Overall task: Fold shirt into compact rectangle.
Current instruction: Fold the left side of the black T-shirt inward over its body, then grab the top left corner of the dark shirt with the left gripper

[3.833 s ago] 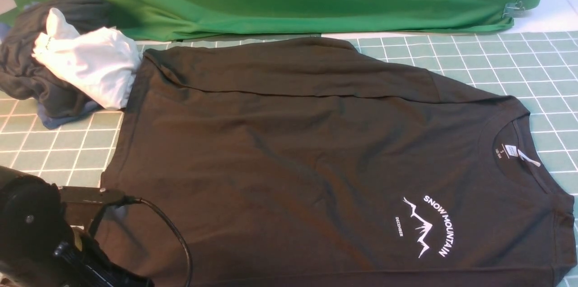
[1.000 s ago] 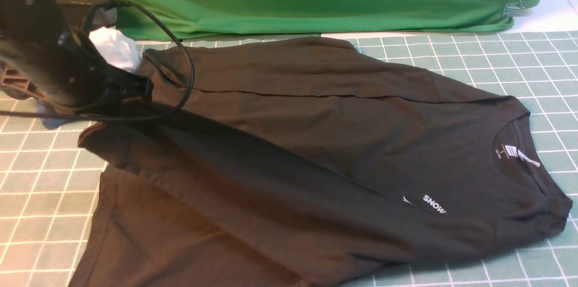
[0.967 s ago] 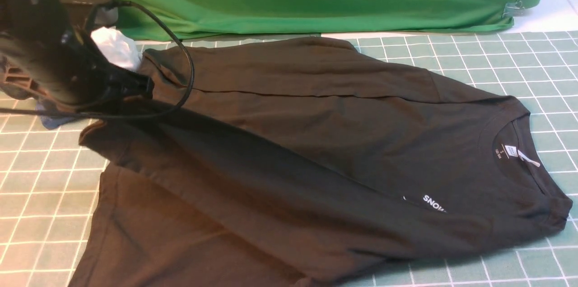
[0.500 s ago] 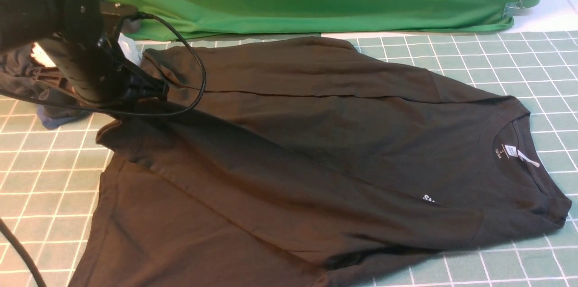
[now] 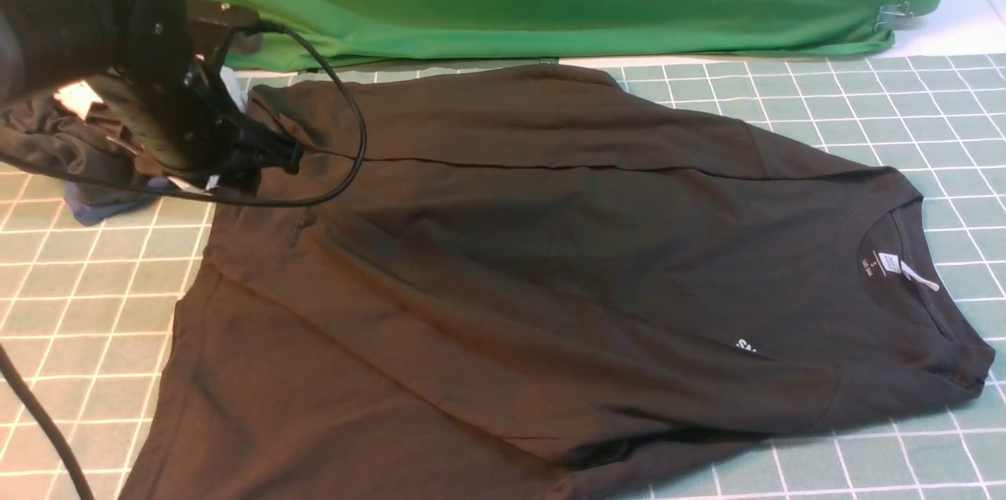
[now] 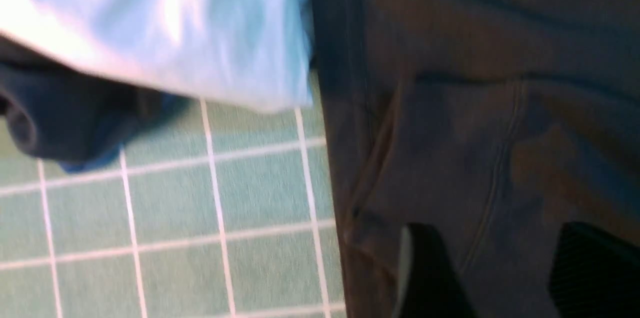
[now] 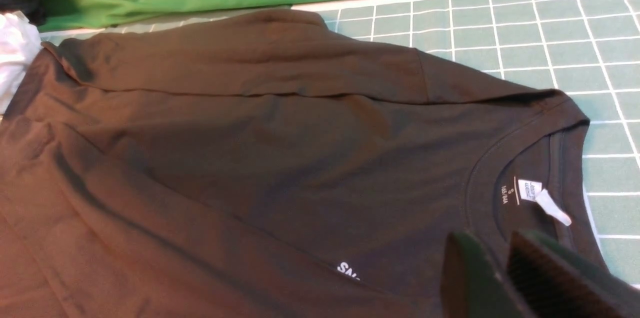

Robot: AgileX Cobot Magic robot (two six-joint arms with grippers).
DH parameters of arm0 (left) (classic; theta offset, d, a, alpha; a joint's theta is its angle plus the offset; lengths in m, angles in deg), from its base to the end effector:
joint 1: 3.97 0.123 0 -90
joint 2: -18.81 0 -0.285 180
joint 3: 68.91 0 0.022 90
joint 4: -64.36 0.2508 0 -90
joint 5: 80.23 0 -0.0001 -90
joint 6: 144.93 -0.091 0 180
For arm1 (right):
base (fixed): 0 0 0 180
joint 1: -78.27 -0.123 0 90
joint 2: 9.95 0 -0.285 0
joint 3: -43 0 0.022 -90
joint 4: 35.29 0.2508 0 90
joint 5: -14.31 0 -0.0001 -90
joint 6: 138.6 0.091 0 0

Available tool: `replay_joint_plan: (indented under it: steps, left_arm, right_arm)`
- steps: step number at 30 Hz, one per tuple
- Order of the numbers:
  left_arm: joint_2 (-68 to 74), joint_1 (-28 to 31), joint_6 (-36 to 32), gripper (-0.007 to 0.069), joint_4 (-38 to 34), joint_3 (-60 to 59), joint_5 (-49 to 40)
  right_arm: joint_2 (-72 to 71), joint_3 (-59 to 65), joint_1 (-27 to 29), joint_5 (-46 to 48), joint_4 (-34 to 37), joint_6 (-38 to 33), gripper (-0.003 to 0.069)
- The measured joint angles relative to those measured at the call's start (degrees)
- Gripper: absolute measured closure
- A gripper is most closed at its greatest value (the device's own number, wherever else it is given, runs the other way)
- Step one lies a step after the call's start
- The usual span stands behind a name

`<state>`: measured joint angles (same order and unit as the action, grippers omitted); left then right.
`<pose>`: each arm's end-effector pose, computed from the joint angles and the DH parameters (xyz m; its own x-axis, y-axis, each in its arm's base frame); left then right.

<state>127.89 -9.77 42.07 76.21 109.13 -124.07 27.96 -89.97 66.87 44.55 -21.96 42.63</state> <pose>0.3736 -0.0249 0.2417 -0.8948 0.1188 -0.4305 0.0637 0.9881 0.1402 0.1011 0.0312 0.3046 -0.4629 0.1311 -0.8767 -0.2024 0.9472 0.2485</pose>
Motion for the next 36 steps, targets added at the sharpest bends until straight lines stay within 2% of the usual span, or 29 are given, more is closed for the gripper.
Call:
replay_joint_plan:
  steps: [5, 12, 23, 29, 36]
  left_arm:
    - [0.76, 0.04, 8.71, 0.0249, -0.11, 4.77, 2.11]
    - [9.21, 0.06, 10.70, 0.0305, -4.45, 16.93, 2.25]
    - [30.59, 0.18, 18.78, 0.0314, -7.02, 38.88, -10.21]
    - [34.02, 1.67, 21.28, 0.0314, -8.37, 42.98, -11.32]
    - [34.70, 6.02, 24.43, 0.0314, -11.85, 43.39, -11.32]
  right_arm:
    - [0.00, 0.00, 0.00, 0.00, 0.00, 0.00, 0.0539]
    - [0.00, 0.00, 0.00, 0.00, 0.06, 0.00, 0.0534]
    - [0.00, 0.00, 0.00, 0.00, 0.12, 0.00, 0.0524]
    - [0.00, 0.00, 0.00, 0.05, 0.12, 0.00, 0.0523]
    - [0.00, 0.00, 0.00, 0.27, 0.12, 0.00, 0.0515]
